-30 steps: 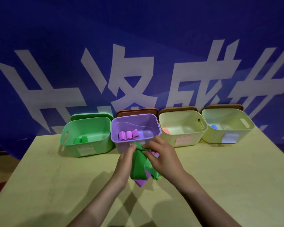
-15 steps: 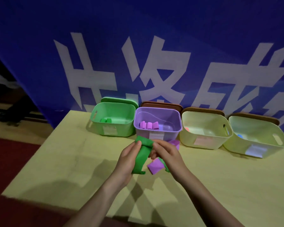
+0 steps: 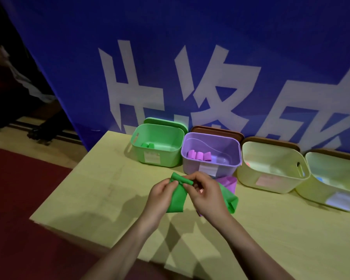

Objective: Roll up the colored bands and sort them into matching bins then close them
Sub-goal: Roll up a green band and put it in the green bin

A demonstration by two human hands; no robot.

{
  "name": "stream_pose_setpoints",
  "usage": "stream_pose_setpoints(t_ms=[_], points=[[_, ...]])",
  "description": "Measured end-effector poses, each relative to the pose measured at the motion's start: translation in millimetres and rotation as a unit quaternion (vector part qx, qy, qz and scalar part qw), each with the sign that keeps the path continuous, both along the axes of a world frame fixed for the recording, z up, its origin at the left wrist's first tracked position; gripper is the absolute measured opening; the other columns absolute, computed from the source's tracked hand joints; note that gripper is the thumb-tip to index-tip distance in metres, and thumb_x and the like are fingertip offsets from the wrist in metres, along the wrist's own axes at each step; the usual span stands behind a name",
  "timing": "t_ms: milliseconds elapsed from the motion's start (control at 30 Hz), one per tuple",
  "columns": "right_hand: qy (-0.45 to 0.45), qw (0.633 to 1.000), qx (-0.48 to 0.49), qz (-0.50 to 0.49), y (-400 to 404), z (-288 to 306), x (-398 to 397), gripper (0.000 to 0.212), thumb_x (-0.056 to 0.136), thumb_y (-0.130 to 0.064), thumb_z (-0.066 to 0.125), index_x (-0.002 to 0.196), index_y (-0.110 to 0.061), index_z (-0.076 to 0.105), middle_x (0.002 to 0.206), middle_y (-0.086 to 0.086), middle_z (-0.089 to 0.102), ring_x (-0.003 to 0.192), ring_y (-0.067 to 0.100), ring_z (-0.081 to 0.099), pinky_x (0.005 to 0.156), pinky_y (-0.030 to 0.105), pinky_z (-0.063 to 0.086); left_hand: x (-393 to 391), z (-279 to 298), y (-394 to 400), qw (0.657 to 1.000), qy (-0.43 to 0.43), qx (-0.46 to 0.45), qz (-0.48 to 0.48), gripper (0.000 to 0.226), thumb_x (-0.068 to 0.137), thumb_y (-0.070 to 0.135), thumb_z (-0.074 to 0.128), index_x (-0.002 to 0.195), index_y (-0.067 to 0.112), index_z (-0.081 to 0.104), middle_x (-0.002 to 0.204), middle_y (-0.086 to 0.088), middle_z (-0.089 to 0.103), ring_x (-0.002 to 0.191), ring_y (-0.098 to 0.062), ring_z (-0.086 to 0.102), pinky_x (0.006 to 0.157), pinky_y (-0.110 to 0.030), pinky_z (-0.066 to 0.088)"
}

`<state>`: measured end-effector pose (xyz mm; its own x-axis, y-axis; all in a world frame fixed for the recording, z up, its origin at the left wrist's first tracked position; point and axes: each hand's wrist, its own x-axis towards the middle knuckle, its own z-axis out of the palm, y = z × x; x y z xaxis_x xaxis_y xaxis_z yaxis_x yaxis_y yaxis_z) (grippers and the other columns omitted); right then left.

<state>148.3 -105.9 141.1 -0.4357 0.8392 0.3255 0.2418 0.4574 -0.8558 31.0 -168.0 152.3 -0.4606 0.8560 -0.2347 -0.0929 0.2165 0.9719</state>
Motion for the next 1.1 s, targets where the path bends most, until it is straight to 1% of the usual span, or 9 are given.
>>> stream_pose_setpoints(t_ms=[133,267,400,500,567,700,867,967,1100], points=[[-0.041,0.994,0.103,0.022,6,8,5,0.020,0.080,-0.010,0.061,0.097,-0.016,0.070,0.082,-0.009,0.054,0.074,-0.001,0.051,0.067,0.010,0.039,8,2,6,0.998,-0.045,0.004,0.040,0.026,0.095,0.008,0.042,0.076,0.012,0.059,0.066,0.000,0.054,0.070,-0.017,0.049,0.068,-0.037,0.039],[-0.066,0.988,0.141,0.026,18,15,11,0.023,0.082,-0.009,0.061,0.102,-0.018,0.070,0.086,-0.013,0.051,0.075,0.003,0.051,0.067,0.019,0.044,12,4,14,0.997,-0.062,0.026,0.025,0.031,0.096,0.007,0.040,0.077,0.015,0.063,0.065,0.004,0.059,0.070,-0.016,0.052,0.069,-0.035,0.039],[-0.094,0.980,0.173,0.000,32,16,21,0.027,0.082,-0.008,0.062,0.106,-0.018,0.071,0.086,-0.007,0.055,0.077,0.011,0.056,0.067,0.028,0.049,21,5,32,0.997,-0.064,0.048,-0.020,0.029,0.100,0.018,0.041,0.089,0.017,0.068,0.080,0.004,0.072,0.076,-0.008,0.066,0.071,-0.027,0.050],[-0.131,0.974,0.185,0.006,43,19,28,0.031,0.082,-0.010,0.060,0.111,-0.017,0.071,0.088,0.002,0.059,0.080,0.017,0.059,0.067,0.030,0.049,26,2,49,0.993,-0.100,0.055,-0.022,0.030,0.099,0.028,0.044,0.096,0.015,0.071,0.093,-0.004,0.075,0.090,-0.019,0.069,0.084,-0.034,0.051],[-0.109,0.983,0.143,0.024,52,25,36,0.034,0.081,-0.010,0.057,0.112,-0.017,0.071,0.094,0.000,0.062,0.086,0.012,0.060,0.075,0.021,0.048,29,0,61,0.991,-0.108,0.066,-0.038,0.028,0.099,0.025,0.045,0.101,0.012,0.070,0.100,-0.009,0.074,0.096,-0.024,0.068,0.087,-0.038,0.050],[-0.065,0.997,0.007,0.040,70,30,61,0.040,0.084,-0.008,0.054,0.120,-0.018,0.067,0.108,-0.003,0.065,0.100,0.005,0.060,0.086,0.014,0.045,38,-4,87,0.985,-0.138,0.076,-0.071,0.025,0.098,0.018,0.046,0.109,0.009,0.066,0.102,-0.013,0.072,0.087,-0.022,0.069,0.072,-0.029,0.054],[0.068,0.980,-0.188,-0.023,81,31,72,0.031,0.090,-0.009,0.064,0.119,-0.018,0.061,0.078,-0.002,0.065,0.070,0.002,0.063,0.073,0.018,0.050,51,-6,115,0.982,-0.130,0.052,-0.128,0.020,0.098,0.020,0.049,0.106,0.015,0.066,0.100,-0.015,0.073,0.087,-0.027,0.069,0.081,-0.041,0.052],[0.027,0.984,-0.171,-0.050,88,26,74,0.020,0.087,-0.007,0.067,0.091,-0.027,0.068,0.068,-0.009,0.065,0.063,0.002,0.059,0.066,0.021,0.049,57,-11,125,0.985,-0.094,0.040,-0.140,0.016,0.094,0.032,0.057,0.098,0.021,0.068,0.097,-0.012,0.073,0.086,-0.027,0.068,0.084,-0.047,0.049],[-0.004,0.984,-0.145,-0.103,92,7,72,0.010,0.087,-0.013,0.068,0.090,-0.021,0.072,0.071,-0.006,0.066,0.063,0.002,0.053,0.060,0.022,0.045,55,-21,134,0.991,-0.026,0.024,-0.126,0.025,0.089,0.033,0.064,0.079,0.010,0.069,0.075,-0.008,0.070,0.075,-0.023,0.063,0.078,-0.051,0.051]])
